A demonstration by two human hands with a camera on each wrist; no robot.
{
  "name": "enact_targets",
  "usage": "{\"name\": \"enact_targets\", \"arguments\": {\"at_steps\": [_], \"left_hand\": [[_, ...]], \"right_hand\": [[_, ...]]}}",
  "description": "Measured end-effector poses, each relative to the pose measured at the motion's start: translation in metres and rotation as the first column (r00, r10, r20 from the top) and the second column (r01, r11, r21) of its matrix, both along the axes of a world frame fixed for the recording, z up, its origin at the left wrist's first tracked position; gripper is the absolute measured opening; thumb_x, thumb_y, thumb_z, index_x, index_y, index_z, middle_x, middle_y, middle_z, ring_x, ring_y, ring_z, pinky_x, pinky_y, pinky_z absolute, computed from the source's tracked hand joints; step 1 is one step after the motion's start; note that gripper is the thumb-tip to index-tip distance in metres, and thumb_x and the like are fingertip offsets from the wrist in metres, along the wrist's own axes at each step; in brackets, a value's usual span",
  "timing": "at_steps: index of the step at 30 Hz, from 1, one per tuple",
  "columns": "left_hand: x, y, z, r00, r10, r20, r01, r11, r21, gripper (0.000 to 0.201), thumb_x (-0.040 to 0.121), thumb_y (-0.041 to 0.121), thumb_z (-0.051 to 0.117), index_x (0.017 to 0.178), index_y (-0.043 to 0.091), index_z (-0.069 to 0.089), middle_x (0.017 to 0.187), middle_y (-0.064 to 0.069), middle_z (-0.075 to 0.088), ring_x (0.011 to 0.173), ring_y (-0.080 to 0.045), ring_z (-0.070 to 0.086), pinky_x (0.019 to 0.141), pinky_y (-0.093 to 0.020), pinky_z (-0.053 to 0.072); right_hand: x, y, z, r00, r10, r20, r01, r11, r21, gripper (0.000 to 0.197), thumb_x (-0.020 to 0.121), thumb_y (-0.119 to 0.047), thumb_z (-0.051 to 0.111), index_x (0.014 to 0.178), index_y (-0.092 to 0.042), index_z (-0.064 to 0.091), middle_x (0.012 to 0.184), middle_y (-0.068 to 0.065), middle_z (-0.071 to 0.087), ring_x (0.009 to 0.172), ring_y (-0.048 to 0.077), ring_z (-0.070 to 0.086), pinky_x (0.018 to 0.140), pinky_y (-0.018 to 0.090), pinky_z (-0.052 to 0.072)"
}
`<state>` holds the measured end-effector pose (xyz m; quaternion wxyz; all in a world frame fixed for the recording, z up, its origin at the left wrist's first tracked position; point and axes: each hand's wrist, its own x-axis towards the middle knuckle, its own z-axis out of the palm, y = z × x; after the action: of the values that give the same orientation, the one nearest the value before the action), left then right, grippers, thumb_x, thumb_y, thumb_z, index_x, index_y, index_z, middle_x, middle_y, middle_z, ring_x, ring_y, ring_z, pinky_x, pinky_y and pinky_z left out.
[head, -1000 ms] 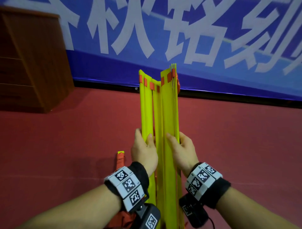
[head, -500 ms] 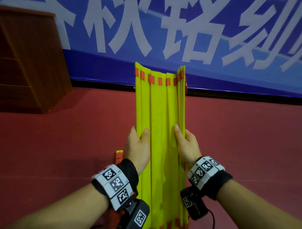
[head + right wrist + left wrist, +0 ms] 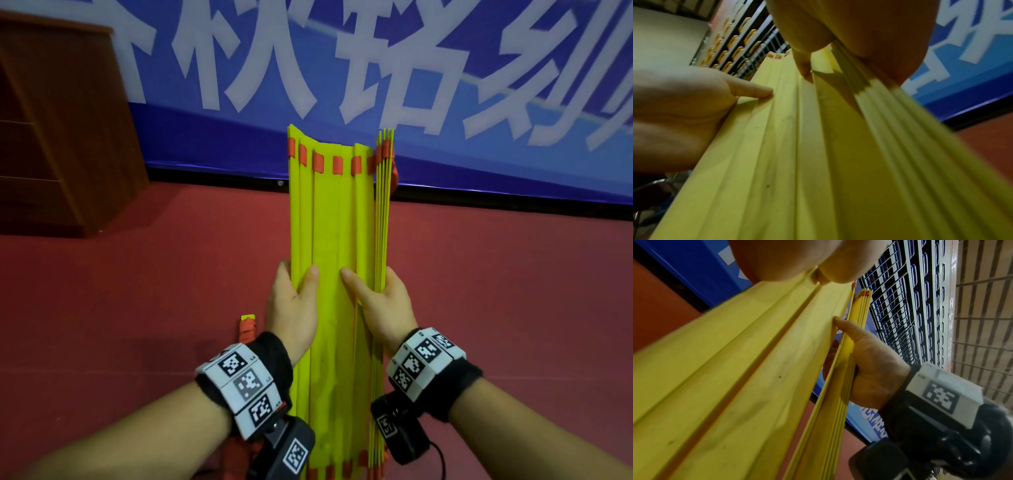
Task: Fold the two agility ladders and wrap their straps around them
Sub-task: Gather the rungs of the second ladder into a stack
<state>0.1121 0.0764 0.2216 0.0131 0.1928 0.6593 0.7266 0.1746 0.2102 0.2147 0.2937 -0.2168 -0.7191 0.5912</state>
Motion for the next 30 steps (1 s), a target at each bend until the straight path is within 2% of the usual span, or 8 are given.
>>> {"name": "enact_targets", "arguments": {"at_steps": [5,11,15,18,20,22,25,30], "left_hand": [[0.011,0.003,-0.004,0.993,-0.090,0.075,0.092,0.996,-0.020,0.036,0.086,0.028,0.081,0.119,0.027,0.066,0.109,0.012,0.076,0.103,-0.006,0.071,0.095,-0.038,0.055],[0.009,0.005,-0.004,0.996,0.082,-0.037,-0.086,0.989,-0.123,0.028,0.091,0.021,0.075,0.118,0.021,0.067,0.110,0.008,0.074,0.105,-0.016,0.069,0.097,-0.041,0.053],[0.000,0.001,0.002,0.997,0.073,-0.017,-0.075,0.987,-0.145,0.035,0.096,0.029,0.065,0.129,0.019,0.063,0.121,0.003,0.071,0.115,-0.020,0.065,0.102,-0.047,0.050],[-0.005,0.001,-0.004,0.999,0.035,0.038,-0.028,0.986,-0.162,0.055,0.087,0.050,0.056,0.136,0.023,0.057,0.132,0.005,0.066,0.125,-0.018,0.060,0.109,-0.048,0.046],[0.000,0.003,-0.002,0.998,0.023,0.059,-0.012,0.984,-0.179,0.049,0.090,0.048,0.062,0.131,0.021,0.059,0.127,0.004,0.068,0.121,-0.019,0.063,0.106,-0.045,0.048],[0.006,0.005,-0.002,0.998,0.020,0.062,-0.006,0.976,-0.220,0.035,0.096,0.034,0.065,0.127,0.020,0.061,0.121,0.002,0.071,0.115,-0.021,0.066,0.101,-0.043,0.050],[0.012,0.006,-0.003,0.999,0.000,0.036,0.009,0.962,-0.274,0.028,0.100,0.024,0.058,0.128,0.024,0.060,0.120,0.003,0.071,0.113,-0.023,0.066,0.097,-0.043,0.052],[0.014,-0.001,0.000,0.999,0.023,-0.039,-0.034,0.958,-0.286,0.021,0.096,0.028,0.066,0.116,0.029,0.062,0.109,0.010,0.073,0.106,-0.022,0.068,0.091,-0.039,0.053]], "right_hand": [[-0.001,-0.001,-0.011,0.996,0.017,0.083,-0.029,0.989,0.146,0.039,0.097,-0.054,0.058,0.096,-0.015,0.053,0.080,0.000,0.062,0.069,0.015,0.058,0.071,0.043,0.053],[0.000,0.001,-0.009,0.994,0.028,0.101,-0.035,0.996,0.076,0.058,0.087,-0.071,0.047,0.095,-0.014,0.047,0.078,0.002,0.054,0.072,0.021,0.055,0.082,0.059,0.053],[0.002,0.012,-0.004,0.992,0.103,0.070,-0.099,0.993,-0.062,0.050,0.091,-0.069,0.055,0.108,-0.022,0.055,0.093,-0.013,0.063,0.091,0.016,0.062,0.081,0.044,0.056],[0.010,0.008,0.006,0.978,0.207,0.018,-0.202,0.966,-0.159,0.029,0.106,-0.039,0.048,0.119,-0.020,0.065,0.097,-0.012,0.077,0.090,0.006,0.073,0.076,0.026,0.058],[0.010,0.000,0.009,0.972,0.233,0.017,-0.229,0.965,-0.127,0.033,0.106,-0.040,0.046,0.120,-0.020,0.068,0.110,-0.010,0.077,0.106,0.007,0.071,0.094,0.032,0.056],[0.006,-0.009,0.007,0.970,0.240,0.034,-0.237,0.969,-0.067,0.057,0.098,-0.066,0.048,0.129,-0.021,0.067,0.124,-0.004,0.073,0.120,0.014,0.066,0.108,0.046,0.047],[0.001,-0.019,0.000,0.974,0.226,0.011,-0.226,0.974,0.001,0.074,0.080,-0.081,0.060,0.129,-0.025,0.062,0.124,-0.003,0.072,0.118,0.017,0.067,0.107,0.052,0.047],[0.003,-0.015,-0.006,0.986,0.163,-0.039,-0.160,0.983,0.086,0.054,0.087,-0.062,0.057,0.125,-0.025,0.065,0.119,-0.008,0.074,0.113,0.011,0.068,0.103,0.047,0.051]]}}
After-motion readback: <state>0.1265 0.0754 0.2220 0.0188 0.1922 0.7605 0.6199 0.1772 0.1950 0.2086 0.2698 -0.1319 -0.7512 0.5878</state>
